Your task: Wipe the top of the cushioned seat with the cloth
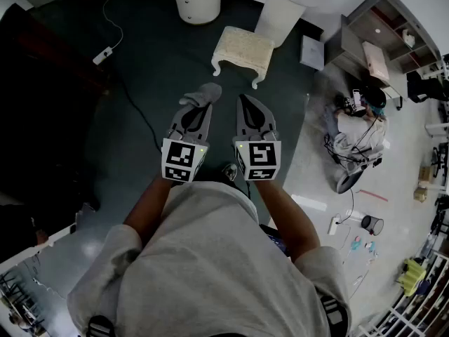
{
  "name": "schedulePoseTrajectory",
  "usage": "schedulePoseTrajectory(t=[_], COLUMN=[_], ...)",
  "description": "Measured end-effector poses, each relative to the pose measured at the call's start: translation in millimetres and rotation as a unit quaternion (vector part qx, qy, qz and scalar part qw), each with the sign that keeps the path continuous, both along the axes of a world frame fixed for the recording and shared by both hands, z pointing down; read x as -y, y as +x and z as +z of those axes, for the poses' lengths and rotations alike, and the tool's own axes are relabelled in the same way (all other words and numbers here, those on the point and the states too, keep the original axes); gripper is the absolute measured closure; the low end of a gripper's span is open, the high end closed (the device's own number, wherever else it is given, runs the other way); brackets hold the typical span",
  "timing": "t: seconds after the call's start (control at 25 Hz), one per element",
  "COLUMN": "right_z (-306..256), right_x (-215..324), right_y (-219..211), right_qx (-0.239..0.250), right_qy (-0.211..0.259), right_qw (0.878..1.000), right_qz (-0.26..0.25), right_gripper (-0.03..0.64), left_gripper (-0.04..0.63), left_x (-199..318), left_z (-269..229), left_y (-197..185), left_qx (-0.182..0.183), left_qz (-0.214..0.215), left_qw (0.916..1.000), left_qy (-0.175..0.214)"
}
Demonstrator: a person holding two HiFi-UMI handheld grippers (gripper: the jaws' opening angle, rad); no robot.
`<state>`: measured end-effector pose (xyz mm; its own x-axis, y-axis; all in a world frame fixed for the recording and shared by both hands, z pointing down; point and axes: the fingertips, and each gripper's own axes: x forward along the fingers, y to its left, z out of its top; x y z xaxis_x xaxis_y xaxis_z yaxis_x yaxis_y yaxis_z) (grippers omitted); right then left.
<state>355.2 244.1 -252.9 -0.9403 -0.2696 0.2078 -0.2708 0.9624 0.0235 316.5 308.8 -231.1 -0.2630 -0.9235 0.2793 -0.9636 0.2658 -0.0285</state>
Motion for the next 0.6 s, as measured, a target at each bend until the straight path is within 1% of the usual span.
schedulePoseTrajectory(t=[0.2,0.48,0.6], right_z=[18.9,51.3,59.7], right_x=[12.0,8.7,5.3], right_y=[6.6,2.4,-4.7], right_qx=[0.002,-0.017,-0.024], right_qy=[-0.026,-0.043,-0.052], right_qw=[1.0,0.998,0.997], right_qz=[-0.01,-0.045,-0.057], right_gripper=[0.607,0.607,0.607], left_gripper=[0.574,0.574,0.574], left_x=[9.4,-4.6,-9.2], left_z=[13.9,37.7,44.9], left_y=[6.8,6.7,0.0], left_qx=[-0.003,-0.007,-0.015], left_qz=[0.002,-0.029,-0.039], left_qw=[0.9999,0.9987,0.9979], left_qy=[-0.012,-0.042,-0.049])
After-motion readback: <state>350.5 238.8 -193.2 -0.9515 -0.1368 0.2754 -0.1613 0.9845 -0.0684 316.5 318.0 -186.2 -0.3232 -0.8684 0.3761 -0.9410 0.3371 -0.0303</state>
